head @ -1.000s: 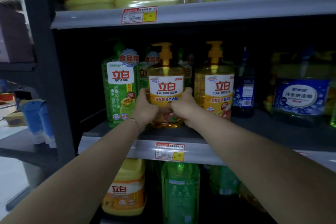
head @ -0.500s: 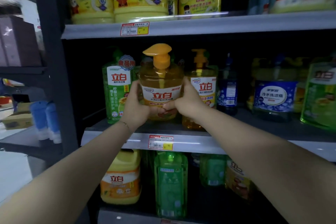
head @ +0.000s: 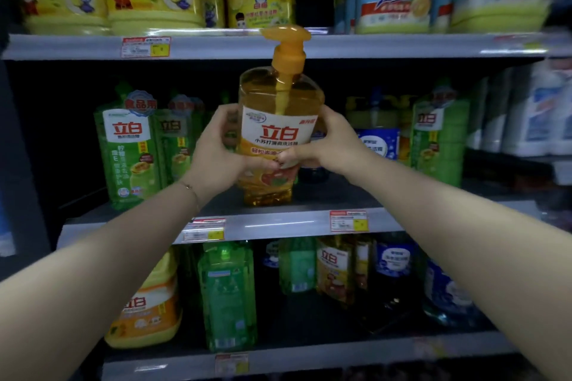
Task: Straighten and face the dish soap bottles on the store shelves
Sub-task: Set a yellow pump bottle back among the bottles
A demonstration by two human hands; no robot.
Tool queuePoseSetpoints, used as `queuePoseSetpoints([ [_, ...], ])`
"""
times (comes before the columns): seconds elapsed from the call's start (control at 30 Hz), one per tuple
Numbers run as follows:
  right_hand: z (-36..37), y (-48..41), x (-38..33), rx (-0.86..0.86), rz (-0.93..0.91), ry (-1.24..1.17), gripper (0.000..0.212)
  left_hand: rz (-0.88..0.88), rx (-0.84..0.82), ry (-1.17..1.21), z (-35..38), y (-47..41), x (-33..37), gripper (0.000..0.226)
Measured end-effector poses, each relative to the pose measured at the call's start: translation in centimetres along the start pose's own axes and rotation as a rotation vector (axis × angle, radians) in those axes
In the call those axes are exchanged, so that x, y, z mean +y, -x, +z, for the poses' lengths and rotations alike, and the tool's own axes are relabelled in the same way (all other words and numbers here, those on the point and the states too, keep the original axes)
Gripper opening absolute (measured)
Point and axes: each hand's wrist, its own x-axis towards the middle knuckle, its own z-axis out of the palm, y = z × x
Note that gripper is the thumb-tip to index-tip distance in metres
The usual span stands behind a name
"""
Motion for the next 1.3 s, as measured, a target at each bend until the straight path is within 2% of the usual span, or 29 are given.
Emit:
queuePoseSetpoints([
  [0.17,-4.1,2.3,0.7,0.018,0.047,0.042,0.071,-0.015,-0.034,0.108,4.5,0.6,1.7,0.082],
  [0.3,-6.8,4.4,1.7,0.040,0.047,0.076,0.065,-0.061,-0.079,0.193,7.8,1.3,2.0,0.086],
  [0.67,-11.6,8.3,5.0,0.057,0.107,0.232,0.066,-0.145,-0.222,0.276,14.3,3.9,1.8,0.081],
  [0.9,-11.5,9.9,7.5,0.015,0.161,0.199,0.064,-0.186,-0.264,0.277,15.5,5.8,-0.1,0.094],
  [1.1,-10.1,10.8,9.5,-0.011,0.169,0.233,0.058,-0.220,-0.297,0.272,15.4,7.7,-2.1,0.086],
  [1.3,-7.9,11.6,11.9,-0.060,0.220,0.232,0.063,-0.270,-0.313,0.259,14.9,9.8,-4.5,0.071],
])
